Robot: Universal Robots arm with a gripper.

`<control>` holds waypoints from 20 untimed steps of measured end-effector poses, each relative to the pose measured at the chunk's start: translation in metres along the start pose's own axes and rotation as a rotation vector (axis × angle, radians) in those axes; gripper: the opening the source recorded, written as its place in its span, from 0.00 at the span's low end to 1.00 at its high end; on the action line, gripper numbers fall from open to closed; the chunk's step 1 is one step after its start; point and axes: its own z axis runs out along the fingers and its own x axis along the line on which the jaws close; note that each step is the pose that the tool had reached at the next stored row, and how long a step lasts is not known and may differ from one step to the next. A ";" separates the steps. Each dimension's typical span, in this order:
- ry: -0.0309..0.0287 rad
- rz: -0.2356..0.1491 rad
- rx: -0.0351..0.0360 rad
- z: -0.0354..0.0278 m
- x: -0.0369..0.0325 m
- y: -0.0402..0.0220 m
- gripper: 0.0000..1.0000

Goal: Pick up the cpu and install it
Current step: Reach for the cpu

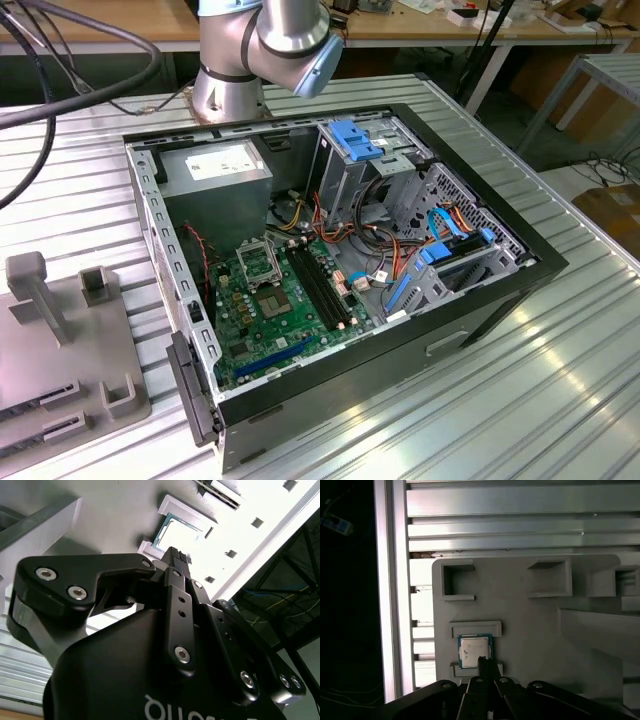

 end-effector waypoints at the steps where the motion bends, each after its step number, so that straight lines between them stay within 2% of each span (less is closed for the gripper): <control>1: 0.0001 0.000 0.0005 0.0009 0.0000 0.0000 0.11; 20: 0.0000 0.000 0.0043 0.0176 0.0012 -0.0005 0.11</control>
